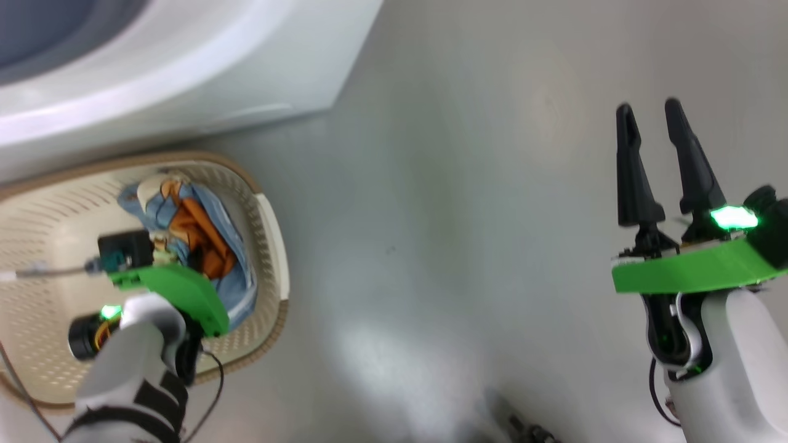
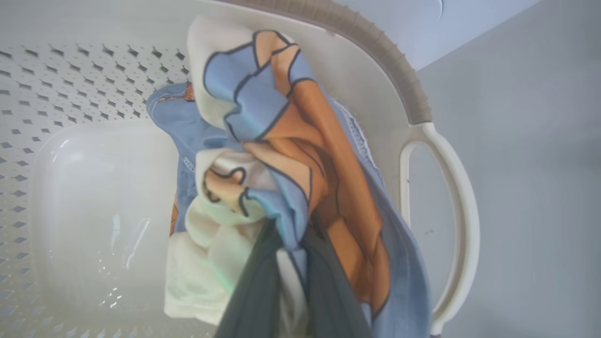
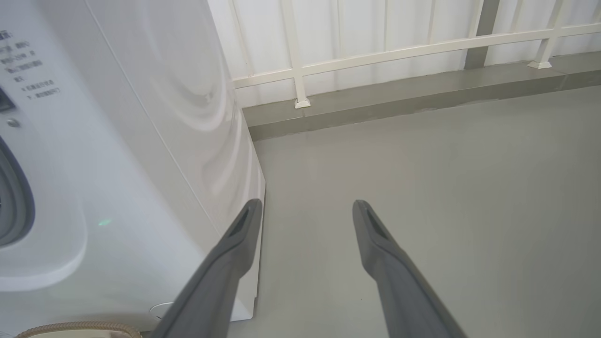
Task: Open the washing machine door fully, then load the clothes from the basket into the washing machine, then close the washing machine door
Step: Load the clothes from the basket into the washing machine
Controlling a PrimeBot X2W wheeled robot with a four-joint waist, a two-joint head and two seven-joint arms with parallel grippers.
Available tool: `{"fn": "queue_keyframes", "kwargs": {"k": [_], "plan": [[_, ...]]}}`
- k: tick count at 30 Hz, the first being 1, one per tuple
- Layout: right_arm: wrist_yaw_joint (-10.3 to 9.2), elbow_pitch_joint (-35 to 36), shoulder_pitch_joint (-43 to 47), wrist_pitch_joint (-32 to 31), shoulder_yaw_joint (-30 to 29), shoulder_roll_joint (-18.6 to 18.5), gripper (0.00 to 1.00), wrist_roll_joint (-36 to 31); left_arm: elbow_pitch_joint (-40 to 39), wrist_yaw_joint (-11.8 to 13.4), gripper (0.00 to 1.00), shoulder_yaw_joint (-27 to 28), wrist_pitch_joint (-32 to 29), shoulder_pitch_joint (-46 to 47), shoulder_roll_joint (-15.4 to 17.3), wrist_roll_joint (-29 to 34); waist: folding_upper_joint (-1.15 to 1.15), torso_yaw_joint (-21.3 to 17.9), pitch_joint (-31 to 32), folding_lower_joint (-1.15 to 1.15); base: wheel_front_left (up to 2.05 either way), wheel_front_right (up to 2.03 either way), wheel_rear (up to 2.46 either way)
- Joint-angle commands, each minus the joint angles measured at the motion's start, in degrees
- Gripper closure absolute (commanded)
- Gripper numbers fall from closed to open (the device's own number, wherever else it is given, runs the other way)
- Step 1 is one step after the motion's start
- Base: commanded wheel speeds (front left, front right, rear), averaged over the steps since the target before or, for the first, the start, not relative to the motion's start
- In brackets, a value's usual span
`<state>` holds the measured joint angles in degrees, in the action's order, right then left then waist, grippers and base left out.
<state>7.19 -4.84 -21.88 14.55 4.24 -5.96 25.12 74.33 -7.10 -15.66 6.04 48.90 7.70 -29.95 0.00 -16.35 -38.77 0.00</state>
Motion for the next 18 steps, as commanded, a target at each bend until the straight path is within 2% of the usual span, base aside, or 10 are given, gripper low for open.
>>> {"fn": "queue_keyframes", "kwargs": {"k": [1,10,15,18], "plan": [[0.3,0.72,3.22,0.45,0.63,-1.15,0.0,-0.35,-0.62,-0.32,1.0,0.83,2.71,-3.3,0.64,-1.03,0.0,3.63,7.21,0.0,0.0,0.0,0.0],[0.3,-0.41,7.81,0.45,0.17,-2.49,0.0,-1.17,-4.78,-0.37,1.0,-2.01,7.42,-10.46,-0.04,-4.74,0.0,6.68,15.9,0.0,0.0,0.0,0.0],[0.3,-1.06,10.88,0.45,-0.32,-3.26,0.0,-1.77,-8.28,-0.37,1.0,-3.97,8.77,-13.8,0.85,-5.71,0.0,8.45,20.32,0.0,0.0,0.0,0.0],[0.3,-1.3,12.66,0.45,-0.62,-3.57,0.0,-2.03,-12.4,-0.38,1.0,-3.24,8.92,-15.58,2.32,-5.56,0.0,9.36,22.56,0.0,0.0,0.0,0.0]]}}
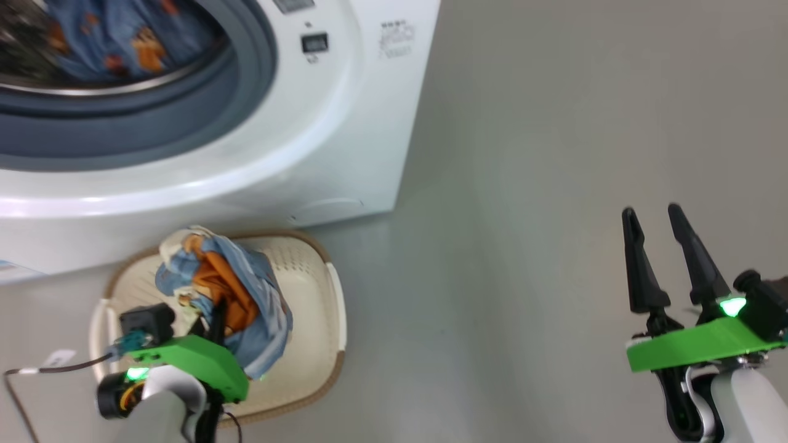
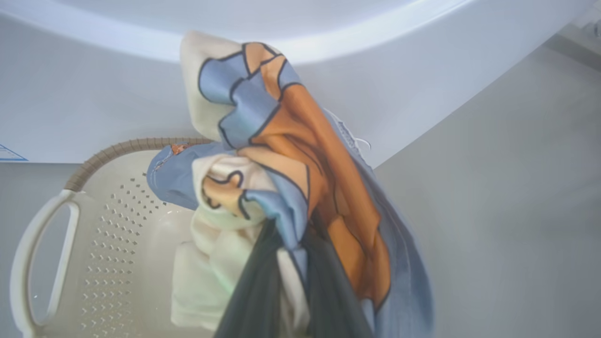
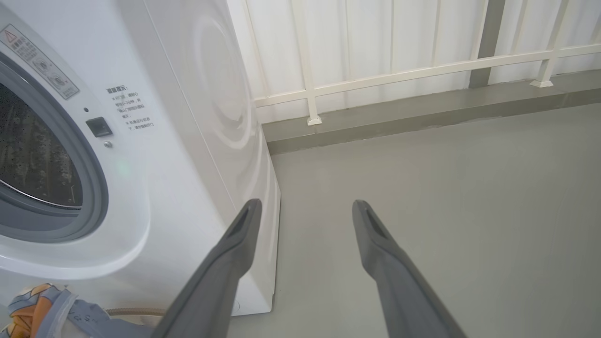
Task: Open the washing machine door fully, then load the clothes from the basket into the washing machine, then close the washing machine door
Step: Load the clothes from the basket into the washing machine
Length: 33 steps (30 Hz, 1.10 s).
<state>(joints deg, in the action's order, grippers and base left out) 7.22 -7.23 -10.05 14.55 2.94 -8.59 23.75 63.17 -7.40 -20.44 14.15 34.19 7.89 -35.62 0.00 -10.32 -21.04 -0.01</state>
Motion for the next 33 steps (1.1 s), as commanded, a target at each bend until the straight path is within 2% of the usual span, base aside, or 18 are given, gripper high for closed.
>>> {"fn": "queue_keyframes", "kwargs": {"k": [1,5,10,26,33], "plan": [[0.26,1.0,1.36,0.45,0.59,-1.03,0.0,-0.73,-2.93,-0.08,1.0,2.17,0.82,-1.67,2.58,0.49,0.0,3.58,5.48,0.01,0.0,0.0,0.0],[0.26,0.69,3.14,0.45,0.21,-1.29,0.0,-0.97,-9.85,0.2,1.0,5.69,0.83,-5.39,3.57,3.37,0.0,4.37,7.94,0.01,0.0,0.0,0.0],[0.26,0.55,5.42,0.45,-0.2,-1.51,0.0,-1.25,-19.02,1.22,1.0,10.5,0.84,-10.78,3.29,8.03,0.0,5.06,10.71,0.01,0.0,0.0,0.0],[0.26,0.77,10.87,0.45,-1.44,-1.85,0.0,-2.11,-45.27,1.85,1.0,21.65,0.85,-27.39,-1.17,20.12,0.0,7.06,15.91,0.01,0.0,0.0,0.0],[0.26,0.91,12.07,0.45,-1.61,-1.91,0.0,-2.26,-52.27,1.49,1.0,24.12,0.85,-32.35,-2.4,22.45,0.0,7.8,16.83,0.01,0.0,0.0,0.0]]}}
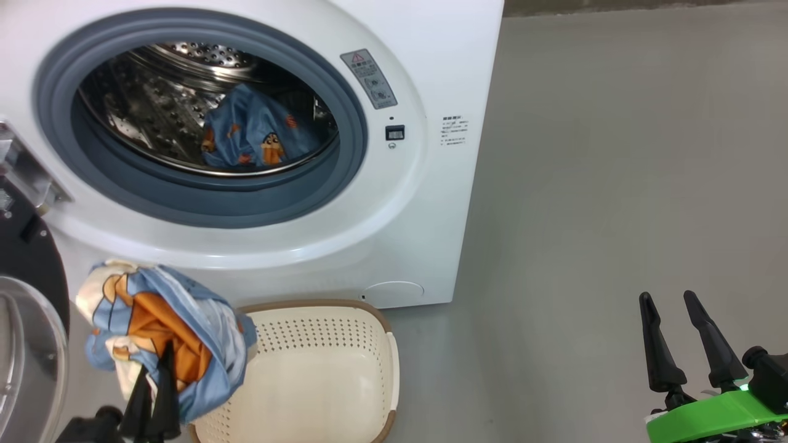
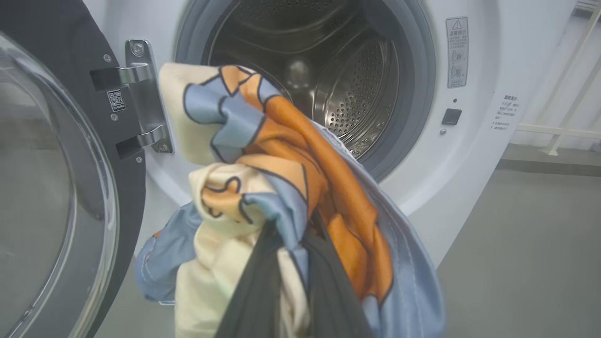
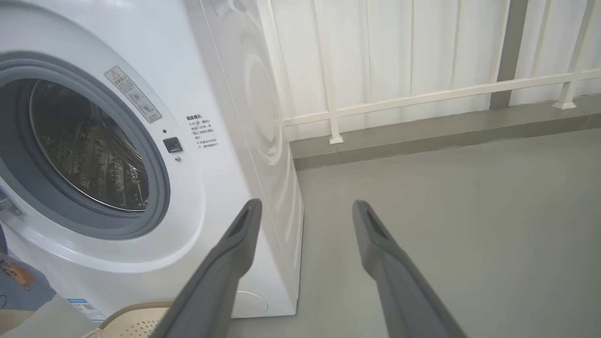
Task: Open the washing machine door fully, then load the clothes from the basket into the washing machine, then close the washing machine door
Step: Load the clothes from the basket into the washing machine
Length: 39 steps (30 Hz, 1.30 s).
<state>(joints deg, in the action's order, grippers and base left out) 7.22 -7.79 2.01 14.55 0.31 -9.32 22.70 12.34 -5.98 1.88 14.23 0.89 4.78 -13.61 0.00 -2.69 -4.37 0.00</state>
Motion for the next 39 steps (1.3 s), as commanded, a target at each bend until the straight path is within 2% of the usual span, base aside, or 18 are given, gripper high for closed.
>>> {"fn": "queue_keyframes", "kwargs": {"k": [1,13,22,29,39], "plan": [[0.26,1.5,0.19,0.45,0.99,-1.2,0.0,-1.24,-2.2,-0.01,1.0,1.98,0.76,0.28,0.53,0.67,0.0,0.27,0.28,0.0,0.0,0.0,0.0],[0.26,1.84,0.73,0.45,1.1,-1.41,0.0,-1.33,-5.63,-0.58,1.0,3.45,0.76,-2.45,-0.94,2.04,0.0,0.42,-0.01,0.0,0.0,0.0,0.0],[0.26,2.33,-1.0,0.45,0.73,-1.59,0.0,-0.9,-6.31,-0.74,1.0,3.41,0.76,1.07,-1.53,2.61,0.0,-0.39,-4.36,0.0,0.0,0.0,0.0],[0.26,2.85,-4.05,0.45,0.41,-1.29,0.0,-0.21,-5.52,-0.83,1.0,2.81,0.76,8.8,-1.7,3.56,0.0,-1.65,-10.49,0.0,0.0,0.0,0.0],[0.26,3.06,-9.57,0.45,0.56,0.26,0.0,0.75,-0.04,-0.63,1.0,4.23,0.76,26.76,-0.16,5.43,0.0,-4.76,-18.64,0.0,0.0,0.0,0.0]]}}
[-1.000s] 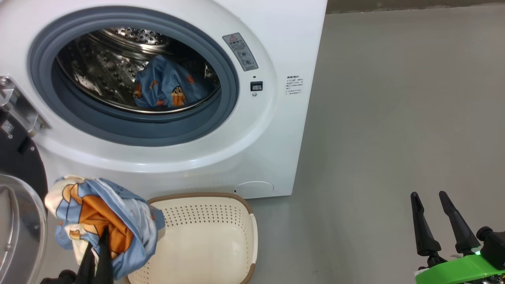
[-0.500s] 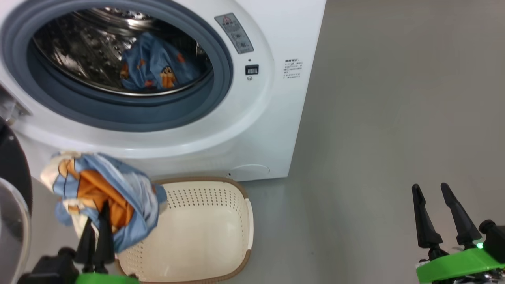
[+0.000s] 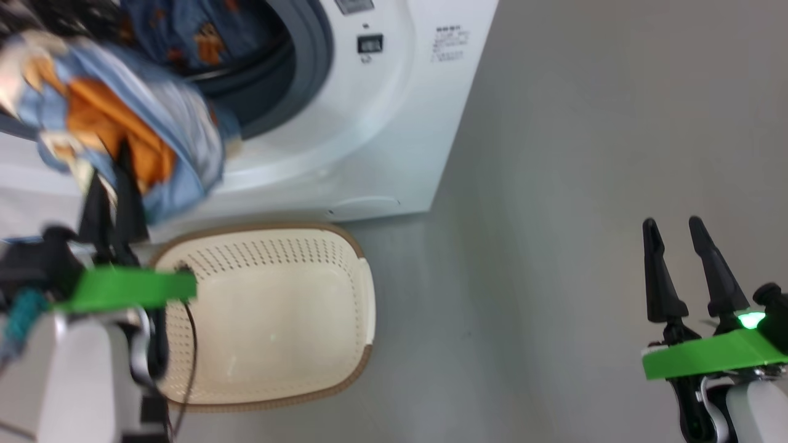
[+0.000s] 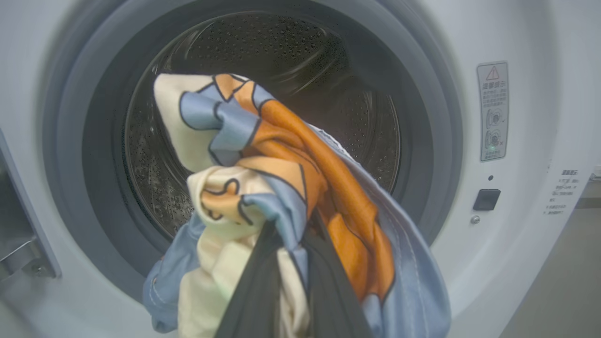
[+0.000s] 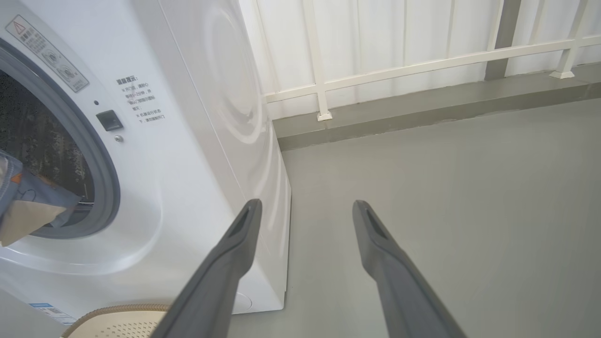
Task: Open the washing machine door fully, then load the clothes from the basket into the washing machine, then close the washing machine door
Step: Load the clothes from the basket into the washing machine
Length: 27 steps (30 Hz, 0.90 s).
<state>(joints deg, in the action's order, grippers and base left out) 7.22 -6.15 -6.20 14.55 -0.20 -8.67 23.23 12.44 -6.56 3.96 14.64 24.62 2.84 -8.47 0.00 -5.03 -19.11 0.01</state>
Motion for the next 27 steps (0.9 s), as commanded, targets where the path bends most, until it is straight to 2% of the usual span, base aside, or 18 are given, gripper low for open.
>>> {"fn": "queue_keyframes", "kwargs": {"k": [1,9,18,23,27], "plan": [[0.26,1.4,-1.82,0.45,1.09,-0.17,0.0,0.31,1.02,-0.05,1.0,2.52,0.36,4.86,2.02,0.1,0.0,-2.78,-4.48,-0.01,0.0,0.0,0.0],[0.26,1.19,-4.97,0.45,1.4,1.35,0.0,1.04,15.09,-0.14,1.0,4.56,0.36,19.72,6.0,-0.67,0.0,-6.22,-8.74,-0.01,0.0,0.0,0.0],[0.26,1.17,-6.95,0.45,1.47,2.51,0.0,1.74,29.3,1.03,1.0,4.6,0.36,35.21,9.7,0.76,0.0,-9.47,-12.94,-0.01,0.0,0.0,0.0],[0.26,1.07,-7.95,0.45,2.0,3.23,0.0,2.0,34.58,2.0,1.0,3.39,0.36,42.2,11.69,2.72,0.0,-11.18,-14.62,-0.01,0.0,0.0,0.0],[0.26,1.12,-8.59,0.45,2.3,3.7,0.0,2.28,35.02,3.14,1.0,2.52,0.36,46.07,13.15,4.41,0.0,-12.54,-15.84,-0.01,0.0,0.0,0.0]]}}
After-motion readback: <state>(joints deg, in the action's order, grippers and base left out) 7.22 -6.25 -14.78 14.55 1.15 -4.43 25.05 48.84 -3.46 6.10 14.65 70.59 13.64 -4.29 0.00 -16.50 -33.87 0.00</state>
